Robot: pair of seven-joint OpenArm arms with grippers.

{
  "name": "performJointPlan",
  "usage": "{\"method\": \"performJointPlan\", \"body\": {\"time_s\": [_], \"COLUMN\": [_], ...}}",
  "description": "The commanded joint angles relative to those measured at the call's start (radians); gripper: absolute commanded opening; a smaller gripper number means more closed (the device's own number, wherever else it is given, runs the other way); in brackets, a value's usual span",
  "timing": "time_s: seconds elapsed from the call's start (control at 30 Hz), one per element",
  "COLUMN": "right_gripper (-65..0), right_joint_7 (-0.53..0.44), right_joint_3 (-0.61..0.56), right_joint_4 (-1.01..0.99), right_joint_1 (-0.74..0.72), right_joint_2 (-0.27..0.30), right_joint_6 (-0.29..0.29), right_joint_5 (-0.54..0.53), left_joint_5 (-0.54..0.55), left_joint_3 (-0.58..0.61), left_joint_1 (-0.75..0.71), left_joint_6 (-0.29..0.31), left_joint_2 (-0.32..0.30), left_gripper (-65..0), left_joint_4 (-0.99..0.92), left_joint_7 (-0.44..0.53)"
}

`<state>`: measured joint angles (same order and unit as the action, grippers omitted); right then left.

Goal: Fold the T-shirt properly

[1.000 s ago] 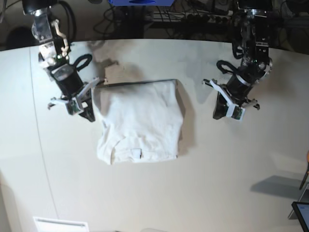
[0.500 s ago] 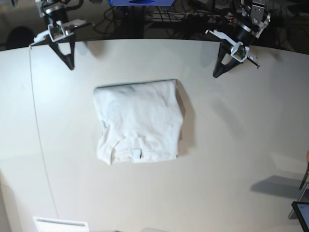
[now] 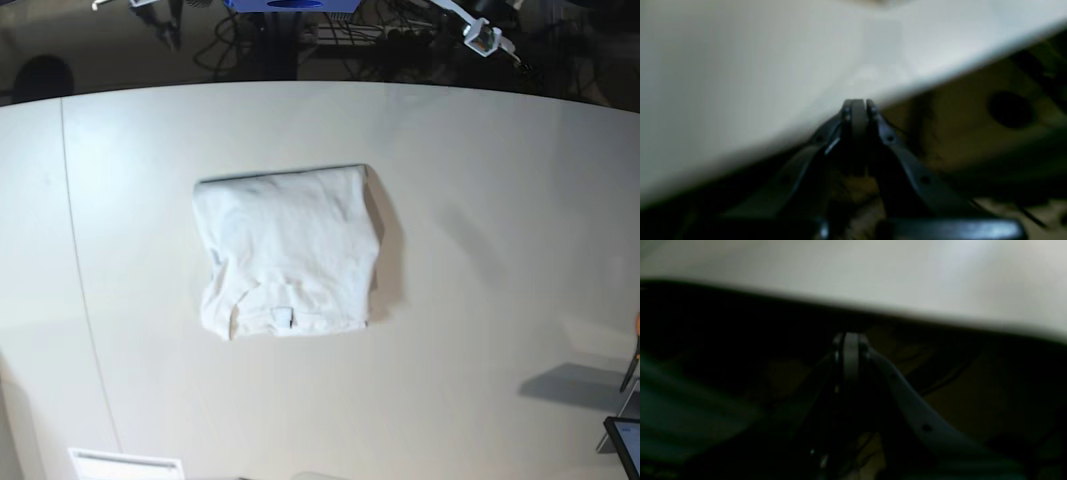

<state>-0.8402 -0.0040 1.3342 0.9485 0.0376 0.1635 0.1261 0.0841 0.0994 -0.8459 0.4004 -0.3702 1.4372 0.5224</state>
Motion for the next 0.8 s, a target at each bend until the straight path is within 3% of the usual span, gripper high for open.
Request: {"method": "performJointPlan", "body": {"time_s": [0.0,0.1,0.2,0.3,0.4,0.53,0.63,0.77], "right_gripper": [-64.1,-64.1,-64.1,-64.1,-64.0,-63.5,-63.4,-63.4], "right_joint_7": [-0.027,-0.026,-0.020,0.002,0.008,0.020,0.121,0.137], "right_joint_3": [-0.029,-0.096,-0.135,-0.144,-0.141,-0.133,-0.133,-0.139], "right_joint_4": [-0.052,-0.289,-0.609,-1.008,-1.298,-1.334,-1.334,-1.334], "right_joint_1": [0.004,-0.112,-0.283,-0.507,-0.690,-0.807,-0.828,-0.820], "right_joint_2": [0.012,0.026,0.026,0.028,0.020,0.003,-0.002,-0.014], "right_joint_6": [0.000,0.000,0.000,0.000,0.000,-0.002,-0.002,-0.002], "right_joint_5": [-0.010,-0.010,-0.010,-0.010,-0.010,-0.013,-0.096,-0.260], "left_joint_5": [0.009,0.010,0.010,0.010,0.010,0.010,0.010,0.021], "left_joint_3": [0.024,0.075,0.110,0.141,0.184,0.265,0.311,0.297], "left_joint_1": [-0.008,0.063,0.178,0.356,0.546,0.732,0.761,0.776], "left_joint_6": [0.002,0.002,0.002,0.002,0.002,0.002,0.002,0.001], "left_joint_2": [-0.013,0.009,0.064,0.125,0.181,0.248,0.276,0.288], "left_gripper": [-65.0,-65.0,-65.0,-65.0,-65.0,-65.0,-65.0,-65.0], "left_joint_4": [-0.040,-0.224,-0.454,-0.758,-1.090,-1.367,-1.375,-1.375], "left_joint_7": [0.025,0.020,-0.067,-0.172,-0.210,-0.210,-0.212,-0.212]}}
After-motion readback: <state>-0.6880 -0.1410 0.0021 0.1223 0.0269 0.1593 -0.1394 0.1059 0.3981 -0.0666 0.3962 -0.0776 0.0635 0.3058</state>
